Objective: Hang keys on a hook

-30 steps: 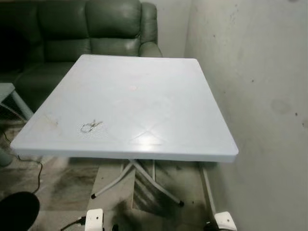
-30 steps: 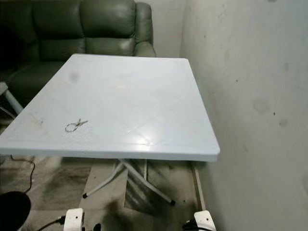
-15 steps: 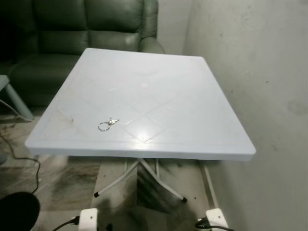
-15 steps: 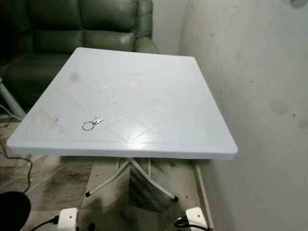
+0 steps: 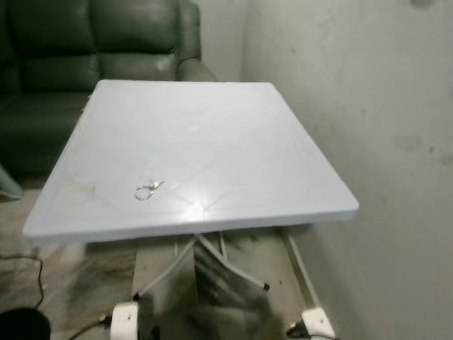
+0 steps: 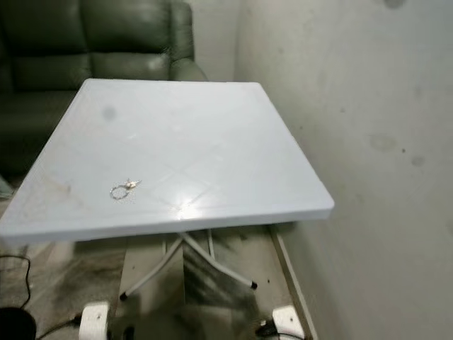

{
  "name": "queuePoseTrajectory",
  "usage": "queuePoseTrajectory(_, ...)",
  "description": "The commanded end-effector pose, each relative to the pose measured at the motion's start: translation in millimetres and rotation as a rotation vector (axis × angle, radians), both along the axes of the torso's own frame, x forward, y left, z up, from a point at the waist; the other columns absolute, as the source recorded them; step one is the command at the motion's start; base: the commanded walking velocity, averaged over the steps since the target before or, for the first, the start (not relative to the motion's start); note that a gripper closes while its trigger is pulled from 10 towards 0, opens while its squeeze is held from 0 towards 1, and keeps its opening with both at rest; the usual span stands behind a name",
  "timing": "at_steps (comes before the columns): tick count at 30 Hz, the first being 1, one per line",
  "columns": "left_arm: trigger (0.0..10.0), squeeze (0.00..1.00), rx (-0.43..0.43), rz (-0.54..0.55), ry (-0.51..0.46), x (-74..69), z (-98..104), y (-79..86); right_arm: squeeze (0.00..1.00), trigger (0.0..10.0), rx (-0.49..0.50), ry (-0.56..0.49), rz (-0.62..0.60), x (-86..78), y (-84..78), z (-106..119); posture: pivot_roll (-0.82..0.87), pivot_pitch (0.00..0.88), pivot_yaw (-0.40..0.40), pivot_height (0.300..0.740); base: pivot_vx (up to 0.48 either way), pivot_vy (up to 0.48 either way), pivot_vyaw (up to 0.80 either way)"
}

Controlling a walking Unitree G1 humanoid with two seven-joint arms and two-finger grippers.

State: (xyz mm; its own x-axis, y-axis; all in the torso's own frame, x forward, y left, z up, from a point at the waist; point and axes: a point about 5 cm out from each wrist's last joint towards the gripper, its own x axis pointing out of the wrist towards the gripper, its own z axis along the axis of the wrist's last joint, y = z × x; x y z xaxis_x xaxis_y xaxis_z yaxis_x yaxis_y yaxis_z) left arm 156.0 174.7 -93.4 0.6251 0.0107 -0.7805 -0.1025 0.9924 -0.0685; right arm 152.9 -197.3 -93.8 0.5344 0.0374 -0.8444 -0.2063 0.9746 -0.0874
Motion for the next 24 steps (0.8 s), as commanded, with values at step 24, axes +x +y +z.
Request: queuePoseTrajectory(24, 10.0, 0.0, 0.038, 0.027, 0.019, -4.1, -0.4, 14.5, 0.0, 10.0, 0.041, -0.027, -0.006, 7.6, 10.1, 2.0, -0.05, 0.0, -0.025, 0.74, 0.0, 0.373, 0.0)
